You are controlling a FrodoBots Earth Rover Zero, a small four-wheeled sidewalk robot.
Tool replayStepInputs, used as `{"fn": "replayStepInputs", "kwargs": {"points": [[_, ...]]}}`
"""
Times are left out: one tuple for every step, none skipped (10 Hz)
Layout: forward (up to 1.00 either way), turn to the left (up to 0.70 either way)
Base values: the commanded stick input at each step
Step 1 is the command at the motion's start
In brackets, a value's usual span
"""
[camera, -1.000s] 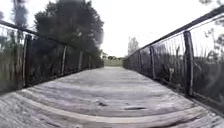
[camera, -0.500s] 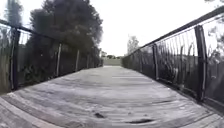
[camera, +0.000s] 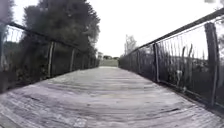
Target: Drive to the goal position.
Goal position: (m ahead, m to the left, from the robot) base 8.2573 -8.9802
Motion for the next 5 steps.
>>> {"fn": "replayStepInputs", "kwargs": {"points": [[0.69,0.0],[0.69,0.0],[0.69,0.0],[0.69,0.0],[0.69,0.0]]}}
